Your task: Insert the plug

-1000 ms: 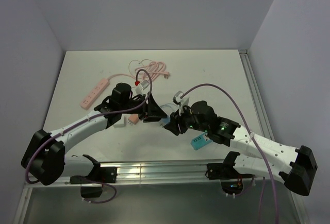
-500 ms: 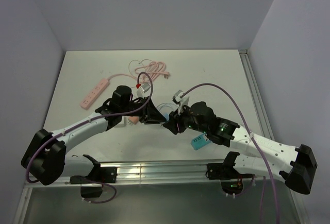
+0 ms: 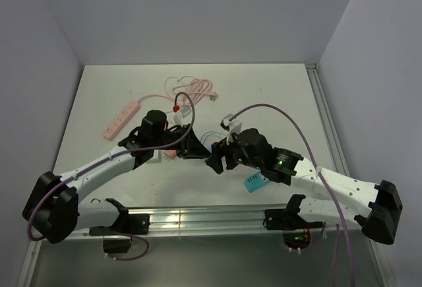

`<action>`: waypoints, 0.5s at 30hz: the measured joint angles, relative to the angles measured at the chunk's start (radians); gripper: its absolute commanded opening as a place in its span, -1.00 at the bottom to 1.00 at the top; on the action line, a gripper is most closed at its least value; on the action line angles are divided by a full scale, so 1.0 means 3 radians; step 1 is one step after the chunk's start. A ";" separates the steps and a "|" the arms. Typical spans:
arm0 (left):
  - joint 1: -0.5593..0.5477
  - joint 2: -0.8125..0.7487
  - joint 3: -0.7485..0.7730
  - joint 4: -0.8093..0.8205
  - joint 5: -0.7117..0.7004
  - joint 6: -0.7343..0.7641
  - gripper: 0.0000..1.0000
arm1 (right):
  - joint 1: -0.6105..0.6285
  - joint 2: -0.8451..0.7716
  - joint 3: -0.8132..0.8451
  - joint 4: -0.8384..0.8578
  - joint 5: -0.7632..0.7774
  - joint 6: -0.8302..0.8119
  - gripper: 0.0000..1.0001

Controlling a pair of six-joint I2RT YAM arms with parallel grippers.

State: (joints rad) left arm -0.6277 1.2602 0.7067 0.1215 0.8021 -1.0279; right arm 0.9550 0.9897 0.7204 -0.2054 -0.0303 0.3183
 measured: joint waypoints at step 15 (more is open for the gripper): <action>-0.0052 -0.1082 -0.0075 -0.0127 -0.0954 0.1087 -0.99 | -0.0034 -0.0370 0.0744 -0.1141 0.0561 0.1657 0.70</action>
State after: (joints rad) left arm -0.6434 0.9356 0.6842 0.0834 0.5159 -0.7017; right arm 0.9447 0.8787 0.9436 -0.5476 0.1379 0.8154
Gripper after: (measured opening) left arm 0.351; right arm 0.864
